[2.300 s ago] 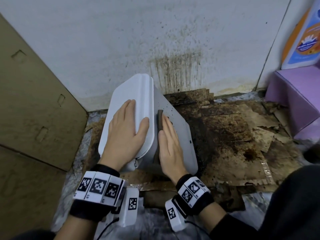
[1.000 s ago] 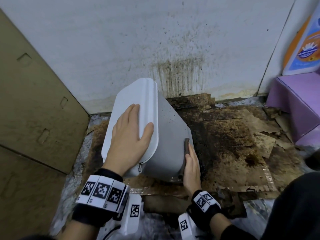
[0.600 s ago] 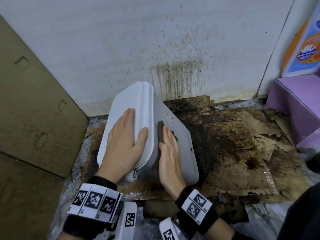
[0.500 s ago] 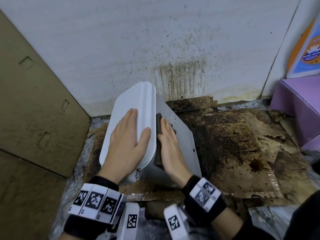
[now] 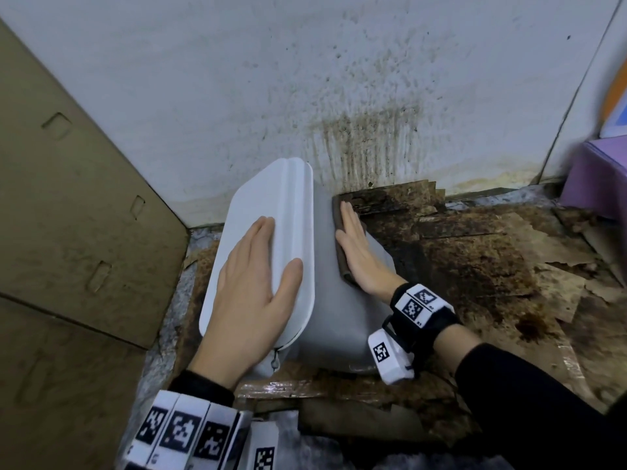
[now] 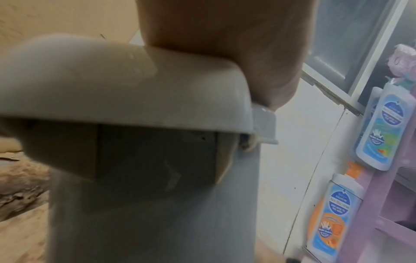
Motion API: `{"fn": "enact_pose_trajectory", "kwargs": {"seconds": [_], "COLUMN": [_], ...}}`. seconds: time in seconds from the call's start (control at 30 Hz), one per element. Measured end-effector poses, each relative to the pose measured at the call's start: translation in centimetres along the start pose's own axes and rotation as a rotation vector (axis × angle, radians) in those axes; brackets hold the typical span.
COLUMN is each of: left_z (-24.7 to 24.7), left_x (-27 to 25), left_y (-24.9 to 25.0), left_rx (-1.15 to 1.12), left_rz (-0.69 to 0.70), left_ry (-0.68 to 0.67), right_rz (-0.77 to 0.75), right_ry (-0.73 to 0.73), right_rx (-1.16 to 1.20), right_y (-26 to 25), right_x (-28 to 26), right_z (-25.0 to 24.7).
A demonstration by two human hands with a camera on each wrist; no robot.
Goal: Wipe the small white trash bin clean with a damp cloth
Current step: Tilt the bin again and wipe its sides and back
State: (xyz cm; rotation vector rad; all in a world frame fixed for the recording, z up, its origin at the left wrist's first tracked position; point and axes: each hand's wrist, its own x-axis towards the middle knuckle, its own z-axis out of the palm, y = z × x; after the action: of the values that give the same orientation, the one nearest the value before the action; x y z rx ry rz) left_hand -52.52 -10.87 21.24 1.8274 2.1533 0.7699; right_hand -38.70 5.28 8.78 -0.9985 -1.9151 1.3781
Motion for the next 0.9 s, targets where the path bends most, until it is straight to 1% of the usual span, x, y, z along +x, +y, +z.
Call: {"fn": "enact_pose_trajectory", "kwargs": {"seconds": [0.13,0.23,0.33,0.43,0.53,0.6,0.67,0.8,0.9], "left_z": [-0.3,-0.3,0.0,0.2,0.2,0.2,0.2,0.2,0.1], "left_x": [0.0,0.0,0.0,0.2,0.3,0.4,0.4,0.2,0.2], "left_y": [-0.4,-0.2,0.3,0.3,-0.1,-0.1,0.0,-0.1,-0.5], "left_rx": [0.005,0.007,0.013,0.035,0.036,0.036,0.036,0.035,0.037], "left_rz": [-0.007,0.008,0.032,0.035,0.034,0.042,0.047,0.05,0.039], "left_ry": [-0.002,-0.006,-0.011,-0.007,-0.002,0.005,0.006,0.002,0.004], "right_rz": [0.247,0.408,0.475,0.486,0.468,0.422,0.354,0.144,0.023], "right_ry": [-0.007,0.005,0.035,0.074,0.135,0.141,0.108,0.03,-0.066], "right_rx": [-0.006,0.066,0.123,0.184,0.237,0.246,0.236,0.271,0.223], "right_y": [5.6,9.0,10.6,10.0,8.0,6.0,3.1,-3.8,-5.9], "right_x": [-0.6,-0.8,-0.9,-1.0,-0.9,-0.8,-0.4,0.5,1.0], "right_z": [-1.5,-2.6,-2.8,-2.6,-2.2,-2.0,-1.8,-1.2,-0.6]}}
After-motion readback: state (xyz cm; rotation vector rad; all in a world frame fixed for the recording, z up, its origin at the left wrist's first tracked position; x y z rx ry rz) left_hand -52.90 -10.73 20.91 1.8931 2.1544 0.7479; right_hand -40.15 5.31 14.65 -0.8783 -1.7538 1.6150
